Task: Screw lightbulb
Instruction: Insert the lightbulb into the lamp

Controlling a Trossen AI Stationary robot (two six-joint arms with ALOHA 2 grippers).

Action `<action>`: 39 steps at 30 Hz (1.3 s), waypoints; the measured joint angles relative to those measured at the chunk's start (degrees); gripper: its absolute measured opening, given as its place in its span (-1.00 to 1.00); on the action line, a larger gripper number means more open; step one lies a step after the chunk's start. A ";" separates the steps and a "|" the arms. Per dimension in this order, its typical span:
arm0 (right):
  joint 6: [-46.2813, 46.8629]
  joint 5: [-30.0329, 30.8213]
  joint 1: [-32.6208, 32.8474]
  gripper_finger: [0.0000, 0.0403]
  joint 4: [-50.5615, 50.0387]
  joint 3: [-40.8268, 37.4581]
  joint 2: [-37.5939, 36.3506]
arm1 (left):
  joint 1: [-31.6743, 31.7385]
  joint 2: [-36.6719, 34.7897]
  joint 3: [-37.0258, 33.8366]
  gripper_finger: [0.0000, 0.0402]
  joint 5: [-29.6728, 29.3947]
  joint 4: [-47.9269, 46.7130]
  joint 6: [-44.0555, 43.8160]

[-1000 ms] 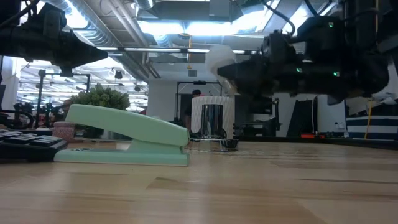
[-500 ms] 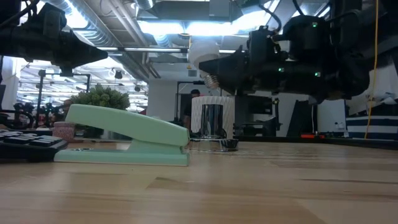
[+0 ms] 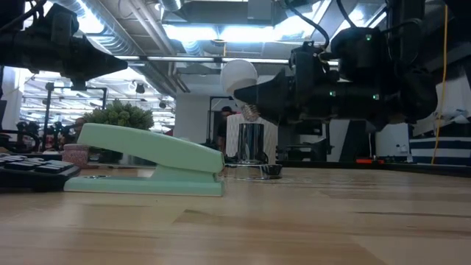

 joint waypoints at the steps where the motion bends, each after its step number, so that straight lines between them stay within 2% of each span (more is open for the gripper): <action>1: 0.00 0.00 0.00 -0.18 -0.05 0.00 0.00 | -0.01 -0.01 0.00 -0.98 0.00 0.00 -0.01; 7: 0.00 1.55 0.00 -0.18 -1.69 0.02 0.00 | -0.01 0.00 0.00 -0.98 0.00 0.00 0.01; 39: -0.02 1.64 0.00 -0.18 -1.61 0.07 -0.02 | 0.00 0.00 0.00 -0.98 0.00 0.00 0.00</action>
